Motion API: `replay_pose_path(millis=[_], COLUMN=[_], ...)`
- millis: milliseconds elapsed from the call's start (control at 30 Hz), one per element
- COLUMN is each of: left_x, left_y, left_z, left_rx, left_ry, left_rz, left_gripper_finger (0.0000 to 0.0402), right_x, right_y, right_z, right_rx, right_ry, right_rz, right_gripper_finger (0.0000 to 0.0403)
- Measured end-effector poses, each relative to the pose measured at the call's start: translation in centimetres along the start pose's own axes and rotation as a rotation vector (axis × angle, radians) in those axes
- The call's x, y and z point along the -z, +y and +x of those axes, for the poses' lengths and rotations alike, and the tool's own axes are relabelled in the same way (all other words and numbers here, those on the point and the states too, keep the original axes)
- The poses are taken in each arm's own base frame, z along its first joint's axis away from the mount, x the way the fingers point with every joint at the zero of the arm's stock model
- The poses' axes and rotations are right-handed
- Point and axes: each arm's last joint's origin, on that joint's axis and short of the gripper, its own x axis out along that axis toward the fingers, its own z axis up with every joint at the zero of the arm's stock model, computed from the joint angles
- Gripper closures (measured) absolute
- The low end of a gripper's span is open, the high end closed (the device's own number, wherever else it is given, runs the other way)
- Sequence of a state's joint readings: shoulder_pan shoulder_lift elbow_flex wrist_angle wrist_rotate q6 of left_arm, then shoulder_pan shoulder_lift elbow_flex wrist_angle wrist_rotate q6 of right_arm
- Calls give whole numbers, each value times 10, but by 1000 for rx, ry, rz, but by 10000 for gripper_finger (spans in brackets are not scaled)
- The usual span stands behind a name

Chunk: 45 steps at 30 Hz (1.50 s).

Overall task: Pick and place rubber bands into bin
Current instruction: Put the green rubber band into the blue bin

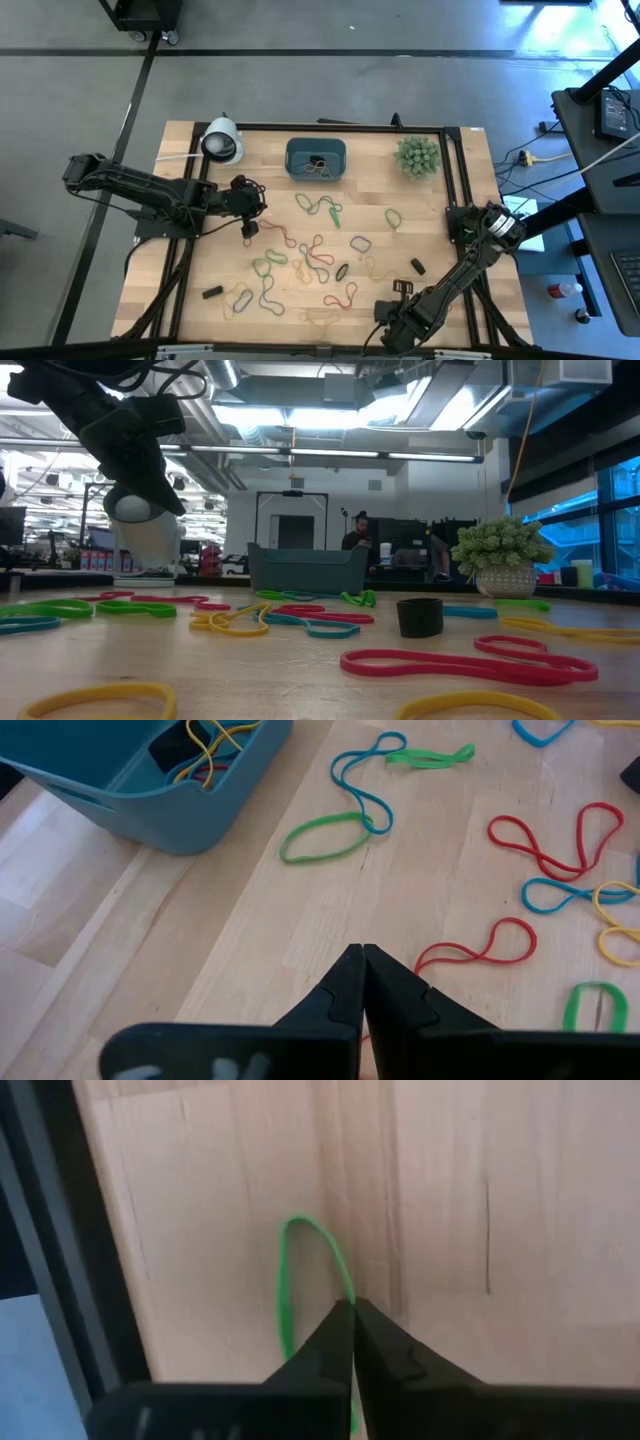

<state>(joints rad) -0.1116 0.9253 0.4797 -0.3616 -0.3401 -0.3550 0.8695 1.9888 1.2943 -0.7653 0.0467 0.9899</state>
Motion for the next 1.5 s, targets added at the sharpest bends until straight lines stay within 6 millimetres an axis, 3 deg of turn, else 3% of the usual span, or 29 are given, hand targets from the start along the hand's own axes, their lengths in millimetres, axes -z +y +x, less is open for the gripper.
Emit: replay_pose_path(millis=[333,567,700,1033,1267,1500], left_x=[0,-1,-1,-1,-1,-1], left_y=[0,0,1,1,1,1], left_z=[0,0,0,0,0,0], left_rx=[0,-8,-22,-44,-46,-51], left_ry=[-4,-9,-14,-22,-23,-24], left_rz=[-3,-1,-1,-1,-1,-1], left_gripper_finger=[397,400,398,400,397,398], right_x=[0,-25,-48,-115,-158,-202], right_y=[-26,-69,-99,-207,-289,-349], right_z=[-51,-84,-95,-108,-126,-144], right_rx=[101,169,180,234,296,394], right_ry=[-97,-151,-158,-242,-477,-687], right_rz=[17,143,115,76,84,82], right_gripper_finger=[401,402,403,403,403,403])
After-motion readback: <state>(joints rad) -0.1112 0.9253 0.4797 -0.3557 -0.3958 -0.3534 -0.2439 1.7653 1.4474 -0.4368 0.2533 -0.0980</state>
